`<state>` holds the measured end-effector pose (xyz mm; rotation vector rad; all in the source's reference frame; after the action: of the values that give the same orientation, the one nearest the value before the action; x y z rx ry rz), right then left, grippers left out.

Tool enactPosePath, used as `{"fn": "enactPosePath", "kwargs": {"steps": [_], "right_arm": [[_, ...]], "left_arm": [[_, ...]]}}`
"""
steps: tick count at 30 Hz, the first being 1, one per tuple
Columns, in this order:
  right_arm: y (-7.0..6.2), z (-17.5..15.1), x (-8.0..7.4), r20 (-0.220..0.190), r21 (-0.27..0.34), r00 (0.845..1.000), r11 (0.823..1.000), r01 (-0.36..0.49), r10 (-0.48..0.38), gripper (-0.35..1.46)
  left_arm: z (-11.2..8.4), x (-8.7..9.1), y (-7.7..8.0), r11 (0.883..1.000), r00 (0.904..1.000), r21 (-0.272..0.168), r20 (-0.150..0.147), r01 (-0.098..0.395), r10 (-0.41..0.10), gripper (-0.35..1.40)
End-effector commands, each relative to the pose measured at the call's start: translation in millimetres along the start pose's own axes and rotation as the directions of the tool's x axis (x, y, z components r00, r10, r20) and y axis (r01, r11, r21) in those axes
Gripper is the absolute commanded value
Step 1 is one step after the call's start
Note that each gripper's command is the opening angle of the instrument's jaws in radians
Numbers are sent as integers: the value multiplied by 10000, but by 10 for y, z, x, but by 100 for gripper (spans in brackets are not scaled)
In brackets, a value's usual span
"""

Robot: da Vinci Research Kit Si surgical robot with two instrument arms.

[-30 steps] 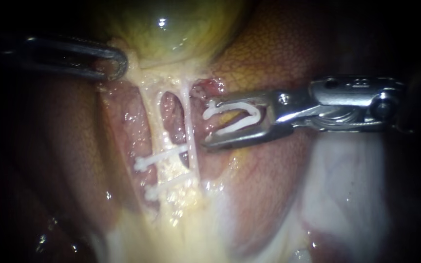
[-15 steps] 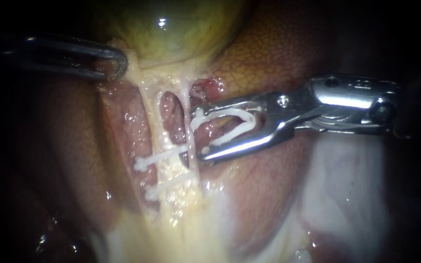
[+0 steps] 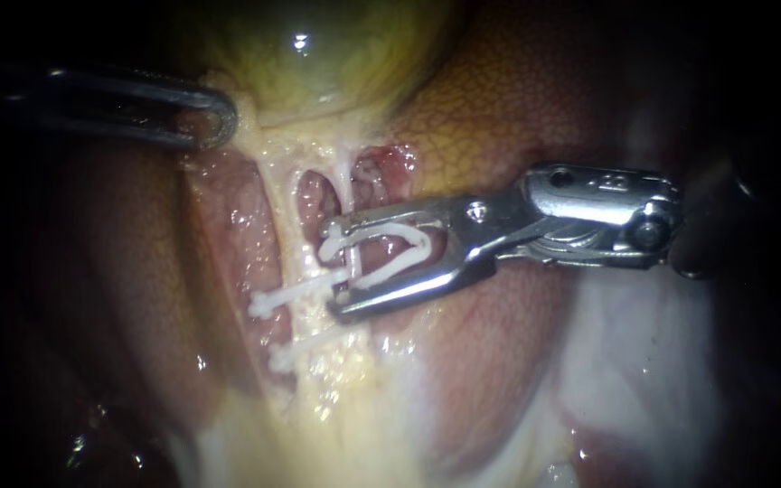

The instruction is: Clipping third clip left tube

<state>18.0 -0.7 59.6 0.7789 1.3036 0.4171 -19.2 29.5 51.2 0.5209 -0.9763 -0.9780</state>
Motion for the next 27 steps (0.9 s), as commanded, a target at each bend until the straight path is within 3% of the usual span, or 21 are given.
{"fn": "enactPosePath", "kwargs": {"steps": [1,6,11,18,27], "right_arm": [[3,1,-3,5,-7,10000,10000,5,-5,42],[18,10,-11,44,29,10000,10000,32,-32,42],[24,24,-7,-17,174,10000,9998,75,-74,42],[23,39,1,-582,662,9983,9978,-61,100,42],[21,42,24,-1601,1088,9867,9940,-119,293,40]], "left_arm": [[0,0,0,10000,10000,-1,0,0,0,-35],[0,0,0,10000,10000,-1,0,0,0,-35],[0,0,0,10000,10000,-1,0,0,0,-35],[0,0,0,10000,10000,0,0,0,0,-35],[1,0,0,10000,10000,0,0,0,0,-35]]}}
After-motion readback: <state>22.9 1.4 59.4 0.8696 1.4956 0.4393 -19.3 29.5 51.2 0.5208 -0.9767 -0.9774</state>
